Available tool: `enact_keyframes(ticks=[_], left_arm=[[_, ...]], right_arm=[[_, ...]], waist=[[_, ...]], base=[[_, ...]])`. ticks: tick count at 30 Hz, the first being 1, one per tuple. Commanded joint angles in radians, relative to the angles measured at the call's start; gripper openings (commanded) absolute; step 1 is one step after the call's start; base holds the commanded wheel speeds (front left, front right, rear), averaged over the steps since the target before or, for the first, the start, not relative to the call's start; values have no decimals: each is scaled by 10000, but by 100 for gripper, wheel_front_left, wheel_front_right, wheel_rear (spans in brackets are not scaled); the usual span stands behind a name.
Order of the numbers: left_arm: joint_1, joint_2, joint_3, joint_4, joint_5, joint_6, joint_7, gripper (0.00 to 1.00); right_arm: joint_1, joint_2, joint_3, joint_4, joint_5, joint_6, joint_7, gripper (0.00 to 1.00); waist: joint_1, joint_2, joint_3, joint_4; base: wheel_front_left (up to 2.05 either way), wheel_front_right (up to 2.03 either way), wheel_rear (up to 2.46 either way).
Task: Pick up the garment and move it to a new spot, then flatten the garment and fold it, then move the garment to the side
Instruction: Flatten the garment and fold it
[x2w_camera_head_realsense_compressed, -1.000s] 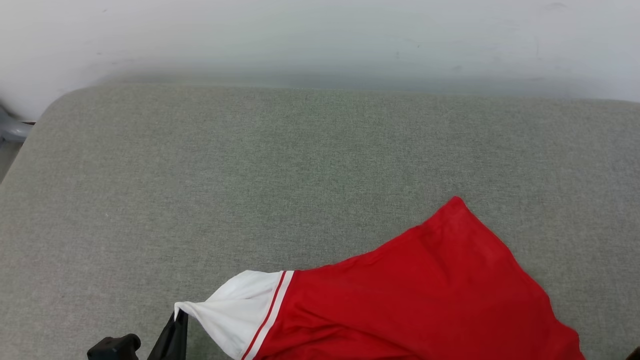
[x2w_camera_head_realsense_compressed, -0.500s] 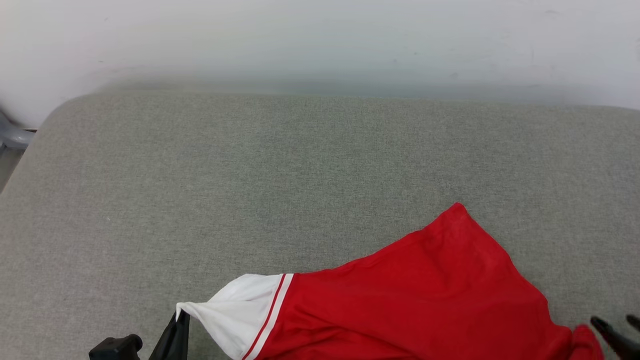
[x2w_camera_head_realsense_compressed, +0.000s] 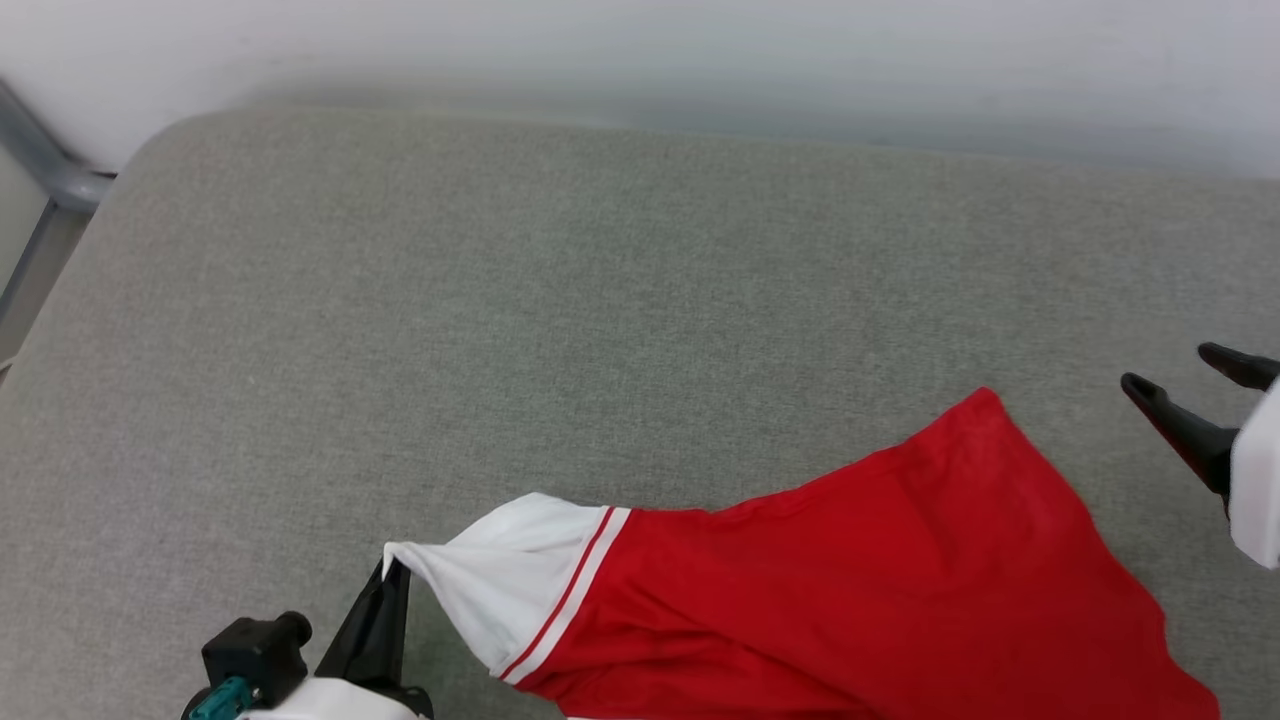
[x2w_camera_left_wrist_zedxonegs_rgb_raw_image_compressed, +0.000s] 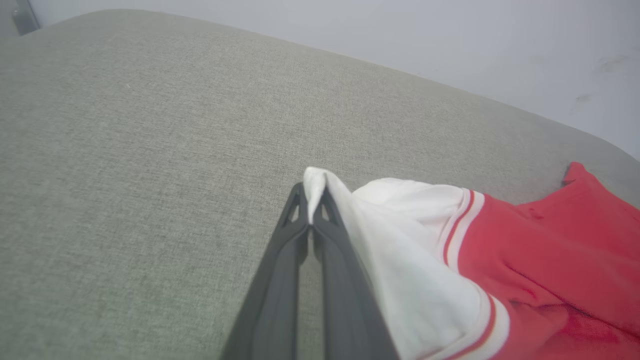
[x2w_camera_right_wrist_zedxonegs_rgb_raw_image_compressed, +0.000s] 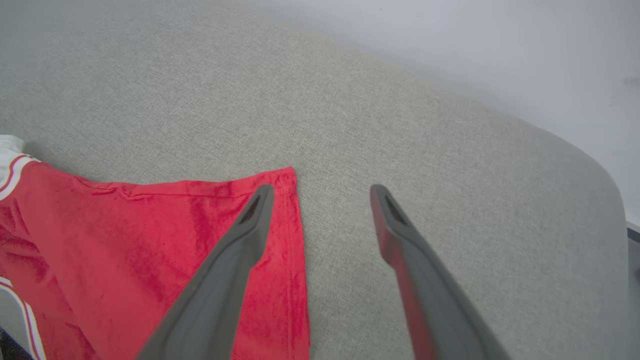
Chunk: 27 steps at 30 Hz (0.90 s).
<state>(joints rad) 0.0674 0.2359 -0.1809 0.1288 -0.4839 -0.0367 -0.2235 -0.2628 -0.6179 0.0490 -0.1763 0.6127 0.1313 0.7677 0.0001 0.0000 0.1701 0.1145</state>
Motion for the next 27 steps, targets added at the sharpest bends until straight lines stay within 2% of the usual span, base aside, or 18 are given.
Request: enact_keyframes(ticks=[1, 8, 12, 18, 22, 27], left_arm=[[-192, -35, -3, -53, 58, -39, -52, 0], [-655, -163, -192, -63, 112, -133, -138, 0], [-900, -268, -282, -8, 142, -175, -198, 0], [-1248, -424, -428, 58, 173, -276, -274, 0], [-1471, -501, -489, 129, 180, -342, -326, 0], [-1629, -573, -510, 265, 199, -413, -366, 0]], right_arm=[[-382, -107, 247, 136, -78, -11, 228, 100], [-2090, -531, 2220, 1385, -67, -11, 1970, 100], [-2793, -575, 3012, 2115, -194, -12, 2433, 100], [-3418, -538, 3956, 3269, -275, -12, 2562, 100], [-3579, -301, 4379, 4086, -260, -11, 2167, 100], [-3356, -148, 5386, 4848, -112, -8, 1888, 100]], waist=[[-1, 0, 233, 195], [-1, 0, 782, 575], [-1, 0, 1080, 776], [-1, 0, 1574, 1030], [-1, 0, 1882, 1146], [-1, 0, 2101, 1201]], base=[[0, 0, 0], [0, 0, 0], [0, 0, 0], [0, 0, 0], [0, 0, 0], [0, 0, 0]])
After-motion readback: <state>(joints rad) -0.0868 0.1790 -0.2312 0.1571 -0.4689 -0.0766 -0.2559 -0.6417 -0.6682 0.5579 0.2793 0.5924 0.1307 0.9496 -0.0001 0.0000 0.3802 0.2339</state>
